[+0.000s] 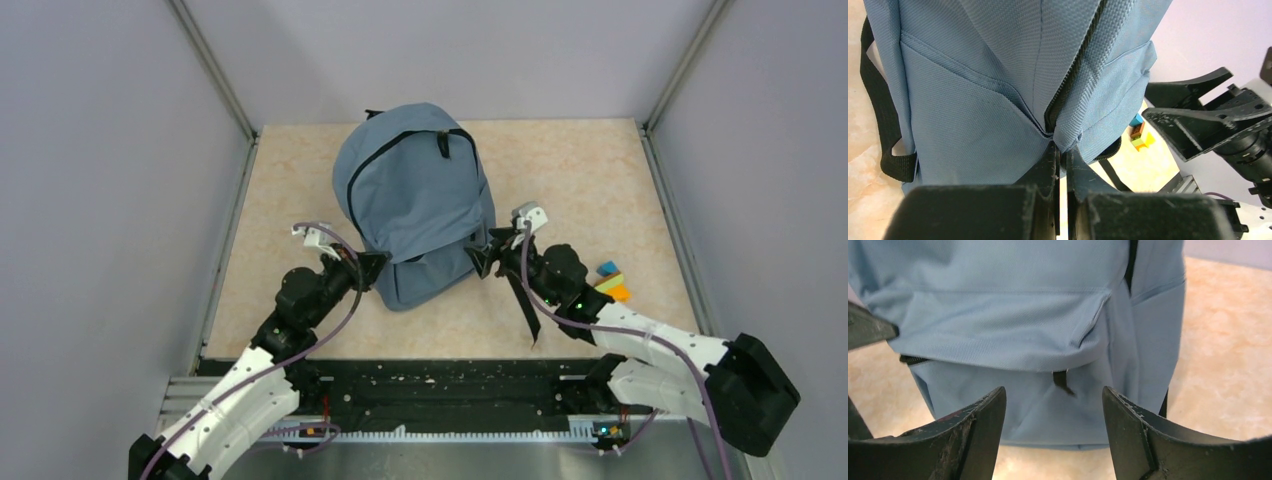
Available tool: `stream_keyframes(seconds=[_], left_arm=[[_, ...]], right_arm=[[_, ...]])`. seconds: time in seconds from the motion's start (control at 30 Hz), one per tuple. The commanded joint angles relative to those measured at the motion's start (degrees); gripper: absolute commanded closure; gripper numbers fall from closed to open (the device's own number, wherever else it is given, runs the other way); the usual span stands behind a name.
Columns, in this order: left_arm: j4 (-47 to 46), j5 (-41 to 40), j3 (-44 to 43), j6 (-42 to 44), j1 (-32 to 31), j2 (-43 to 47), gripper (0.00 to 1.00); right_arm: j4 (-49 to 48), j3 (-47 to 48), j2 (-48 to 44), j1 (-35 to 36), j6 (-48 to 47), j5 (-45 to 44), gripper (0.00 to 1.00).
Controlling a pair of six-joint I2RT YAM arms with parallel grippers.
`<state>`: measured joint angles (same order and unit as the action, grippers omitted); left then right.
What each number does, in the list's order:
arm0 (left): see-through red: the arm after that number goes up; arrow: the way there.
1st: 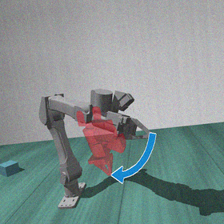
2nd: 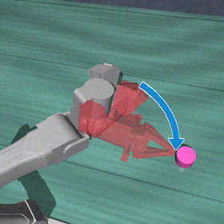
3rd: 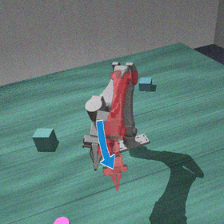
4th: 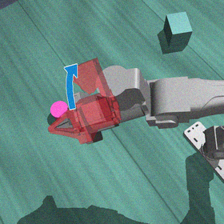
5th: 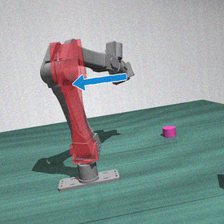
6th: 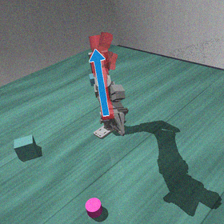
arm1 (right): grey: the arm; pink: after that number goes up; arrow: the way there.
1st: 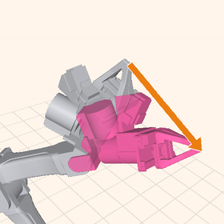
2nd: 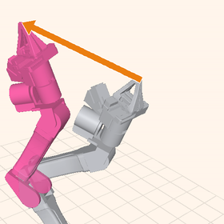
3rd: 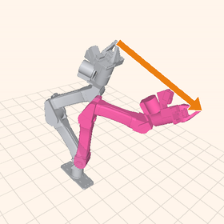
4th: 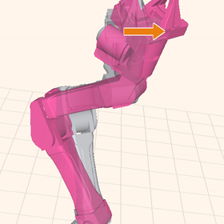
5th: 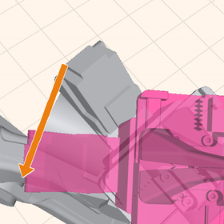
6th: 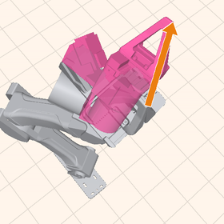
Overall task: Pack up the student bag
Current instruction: Zip the student bag at the center of the board.
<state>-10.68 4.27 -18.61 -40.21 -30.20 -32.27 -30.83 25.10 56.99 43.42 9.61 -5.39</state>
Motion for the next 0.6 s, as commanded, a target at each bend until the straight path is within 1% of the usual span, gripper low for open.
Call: stream_keyframes(seconds=[0.0,0.03,0.1,0.2,0.37,0.43,0.47,0.57], left_arm=[[-4.6,2.4,-2.3,1.4,-0.4,-0.1,1.0],[-4.5,2.4,-2.3,1.4,-0.4,-0.1,1.0],[-4.5,2.8,-2.4,1.5,-0.4,-0.2,1.0],[-4.2,2.9,-2.6,1.7,-0.3,-0.1,1.0],[-3.9,2.9,-2.6,1.9,-0.4,-0.3,1.0],[-3.8,3.1,-2.8,2.0,-0.4,-0.4,1.0],[-3.4,3.1,-3.0,2.1,-0.3,-0.5,1.0],[-3.3,3.0,-3.0,2.2,-0.3,-0.4,1.0]], right_arm=[[-5.8,-1.5,3.8,-0.2,0.1,5.1,0.31],[-7.1,-1.5,5.1,-0.2,-0.1,4.9,0.33],[-9.3,-1.1,7.8,-0.2,-0.4,3.1,0.39],[-13.2,-0.5,11.2,-0.2,-1.2,1.0,0.46],[-20.1,-0.2,15.6,-0.2,-2.1,1.3,0.49],[-21.1,0.6,17.0,-0.2,-2.3,0.9,0.54],[-21.4,0.9,17.5,-0.2,-2.4,0.5,0.59],[-20.0,2.1,18.2,-0.2,-3.1,-0.1,0.93]])
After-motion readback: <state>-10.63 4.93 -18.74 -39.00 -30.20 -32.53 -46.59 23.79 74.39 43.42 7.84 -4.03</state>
